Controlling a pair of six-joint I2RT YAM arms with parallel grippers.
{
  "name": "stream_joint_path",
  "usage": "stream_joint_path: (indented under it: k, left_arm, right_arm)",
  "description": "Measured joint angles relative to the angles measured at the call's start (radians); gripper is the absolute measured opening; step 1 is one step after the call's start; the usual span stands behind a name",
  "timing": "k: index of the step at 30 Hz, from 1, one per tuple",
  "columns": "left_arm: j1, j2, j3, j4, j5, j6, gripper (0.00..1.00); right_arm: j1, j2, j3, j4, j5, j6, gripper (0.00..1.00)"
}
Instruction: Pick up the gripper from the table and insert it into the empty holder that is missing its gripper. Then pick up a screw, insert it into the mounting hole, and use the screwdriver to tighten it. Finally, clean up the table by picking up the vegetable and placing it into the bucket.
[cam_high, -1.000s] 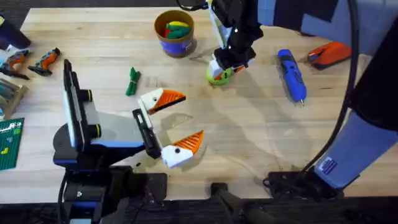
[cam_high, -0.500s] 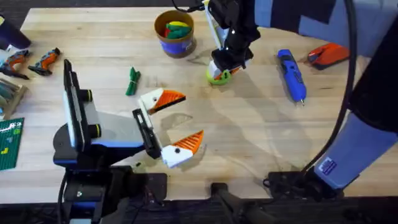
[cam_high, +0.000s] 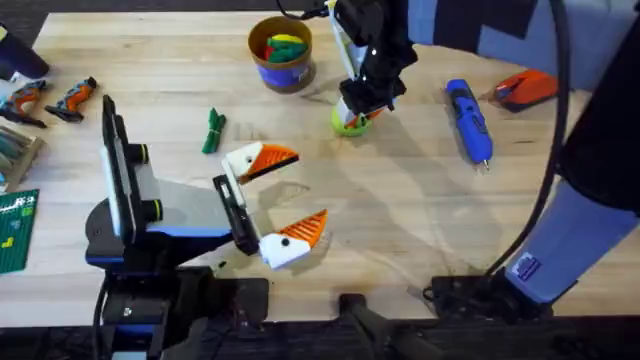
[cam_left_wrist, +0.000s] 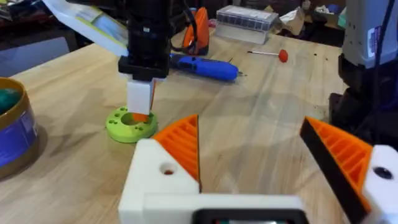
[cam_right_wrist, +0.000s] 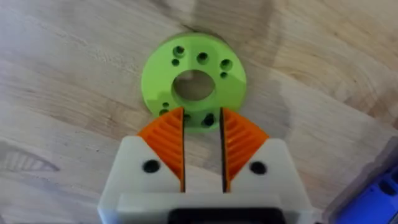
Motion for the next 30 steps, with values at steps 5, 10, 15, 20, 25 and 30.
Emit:
stream_joint_path:
  k: [5,10,15,20,25,30]
  left_arm:
    - [0.000,0.000,0.000,0.000,0.000,0.000,0.985]
    - [0.000,0.000,0.000,0.000,0.000,0.000,0.985]
    - [0.000,0.000,0.000,0.000,0.000,0.000,0.985]
    - [0.000,0.000,0.000,0.000,0.000,0.000,0.986]
    - [0.000,0.000,0.000,0.000,0.000,0.000,0.986]
    - [0.000,0.000,0.000,0.000,0.000,0.000,0.986]
  right_arm:
    - [0.000,0.007,0.000,0.003,0.000,0.000,0.280]
    - [0.000,0.007,0.000,0.003,0.012,0.000,0.239]
    - [0.006,0.007,0.000,0.003,0.027,0.000,0.138]
    - [0.005,0.007,0.002,-0.001,0.047,-0.002,0.013]
    - [0.002,0.007,0.002,-0.001,0.053,-0.003,0.008]
    - [0.003,0.007,0.002,-0.001,0.056,-0.003,0.007]
